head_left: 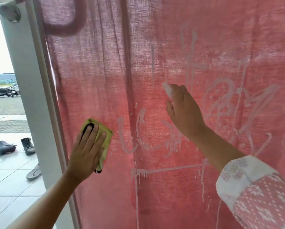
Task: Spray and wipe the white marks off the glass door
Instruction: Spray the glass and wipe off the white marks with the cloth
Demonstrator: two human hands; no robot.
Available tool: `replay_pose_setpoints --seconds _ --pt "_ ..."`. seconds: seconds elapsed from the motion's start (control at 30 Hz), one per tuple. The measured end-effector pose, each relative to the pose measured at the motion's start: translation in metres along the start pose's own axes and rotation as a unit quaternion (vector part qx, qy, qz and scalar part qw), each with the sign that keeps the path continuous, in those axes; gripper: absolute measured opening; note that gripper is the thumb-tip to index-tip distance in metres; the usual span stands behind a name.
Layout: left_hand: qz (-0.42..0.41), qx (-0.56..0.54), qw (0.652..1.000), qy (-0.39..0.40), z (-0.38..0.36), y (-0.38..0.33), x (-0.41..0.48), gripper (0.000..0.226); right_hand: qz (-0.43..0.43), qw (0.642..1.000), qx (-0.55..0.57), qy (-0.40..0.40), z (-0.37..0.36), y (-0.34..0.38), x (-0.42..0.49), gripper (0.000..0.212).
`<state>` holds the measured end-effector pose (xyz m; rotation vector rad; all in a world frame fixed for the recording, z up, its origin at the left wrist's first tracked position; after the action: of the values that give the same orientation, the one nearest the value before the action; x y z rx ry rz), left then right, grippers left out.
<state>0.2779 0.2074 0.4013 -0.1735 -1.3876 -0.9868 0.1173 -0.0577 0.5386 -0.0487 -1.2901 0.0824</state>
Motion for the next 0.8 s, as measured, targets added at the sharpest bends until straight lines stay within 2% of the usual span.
replay_pose_setpoints --seconds 0.07,0.1,0.2,0.27,0.33,0.4,0.53,0.67,0.73,0.8 --pt "-0.025 0.015 1.000 0.010 0.005 0.012 0.006 0.053 0.010 1.000 0.003 0.010 0.001 -0.001 0.001 0.038" --pt "-0.012 0.013 1.000 0.004 0.008 0.016 0.015 0.053 0.011 1.000 0.003 0.013 0.001 -0.001 0.001 0.038" --pt "0.136 -0.016 0.989 -0.061 0.014 0.015 0.053 0.053 0.008 1.000 0.007 0.015 0.001 -0.002 0.000 0.040" --pt "0.247 -0.030 0.961 -0.117 0.010 0.006 0.076 0.053 0.010 1.000 0.006 0.011 0.002 -0.002 -0.001 0.039" --pt "0.306 -0.035 0.938 -0.162 0.003 -0.009 0.087 0.052 0.016 1.000 0.009 0.010 0.002 -0.002 -0.001 0.038" --pt "0.295 -0.042 0.940 -0.166 -0.006 -0.030 0.081 0.051 0.024 1.000 0.013 0.008 0.002 -0.003 0.000 0.039" --pt "0.126 -0.050 0.988 -0.067 -0.014 -0.057 0.044 0.052 0.036 0.999 0.015 0.006 0.001 -0.005 -0.001 0.040" --pt "0.008 -0.032 0.999 -0.023 -0.004 -0.032 0.044 0.053 0.042 0.999 0.032 0.006 0.003 -0.006 -0.001 0.042" --pt "0.045 -0.032 0.998 -0.039 0.004 -0.015 0.065 0.053 0.044 0.998 0.041 0.009 0.003 -0.006 -0.002 0.044" --pt "0.154 -0.043 0.984 -0.084 0.012 0.001 0.090 0.053 0.031 0.998 0.055 0.012 0.005 -0.005 -0.002 0.049"
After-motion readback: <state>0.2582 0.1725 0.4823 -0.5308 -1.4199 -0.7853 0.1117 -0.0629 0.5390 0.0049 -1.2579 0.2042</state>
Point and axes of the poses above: each hand's wrist, its own x-axis towards the middle knuckle, its own z-axis out of the back of the hand, y = z × x, the point moved 2 cm from there along x, towards the middle knuckle, and after that the axes turned 6 degrees about -y, right-handed, at the moved point
